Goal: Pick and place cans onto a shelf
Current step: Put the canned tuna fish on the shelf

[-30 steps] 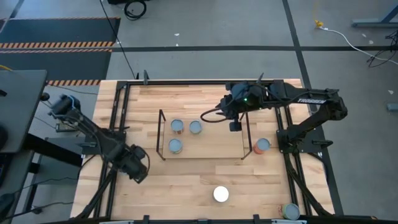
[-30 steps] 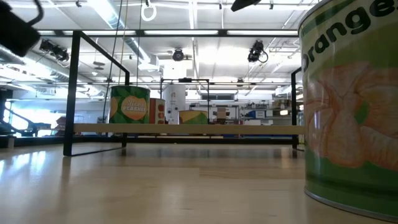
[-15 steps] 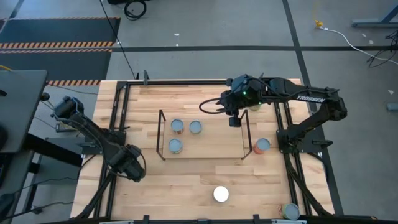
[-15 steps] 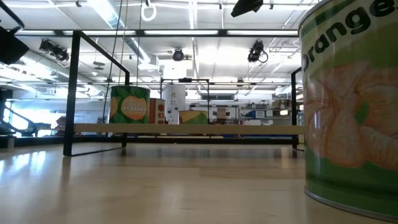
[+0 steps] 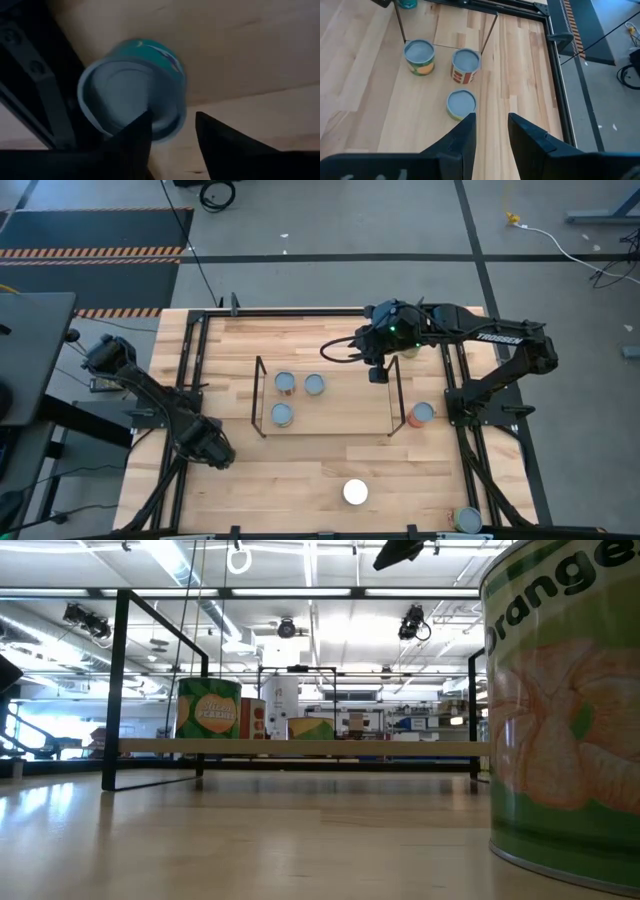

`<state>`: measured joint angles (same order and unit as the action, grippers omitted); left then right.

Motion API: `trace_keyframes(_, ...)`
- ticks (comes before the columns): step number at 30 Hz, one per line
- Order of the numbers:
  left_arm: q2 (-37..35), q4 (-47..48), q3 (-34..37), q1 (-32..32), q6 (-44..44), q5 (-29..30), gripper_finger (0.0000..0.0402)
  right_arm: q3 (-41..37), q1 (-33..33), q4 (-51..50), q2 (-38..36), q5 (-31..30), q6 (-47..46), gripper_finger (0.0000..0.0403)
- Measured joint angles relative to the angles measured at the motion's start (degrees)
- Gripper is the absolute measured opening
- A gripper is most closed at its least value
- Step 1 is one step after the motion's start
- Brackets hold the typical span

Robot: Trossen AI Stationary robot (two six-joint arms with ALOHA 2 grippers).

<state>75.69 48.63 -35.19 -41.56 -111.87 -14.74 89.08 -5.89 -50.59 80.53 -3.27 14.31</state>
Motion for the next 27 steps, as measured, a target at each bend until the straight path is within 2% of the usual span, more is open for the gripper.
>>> trace_keyframes(5,-0.05,1.43,0.82,-0.02,0.04,0.66,0.0106,0.0,0.02,-0.92,0.0,0.02,-0.82,0.0119)
trace_keyframes(11,-0.07,2.77,0.86,-0.07,4.64,5.89,0.0015,0.0,0.77,-2.68,0.0,-0.15,-0.84,0.0119)
trace_keyframes(17,0.04,4.31,-0.43,-0.13,11.27,7.18,0.0011,0.0,5.41,-1.65,-0.09,-0.14,-0.33,0.0119)
trace_keyframes(22,0.12,7.69,-7.24,-0.83,20.09,11.56,0.0006,0.0,8.92,-1.31,-0.09,-0.14,-1.2,0.0119)
trace_keyframes(27,0.15,8.69,-14.68,-1.4,33.68,12.87,0.0005,0.0,10.83,-1.35,-0.09,2.65,-13.49,0.0119)
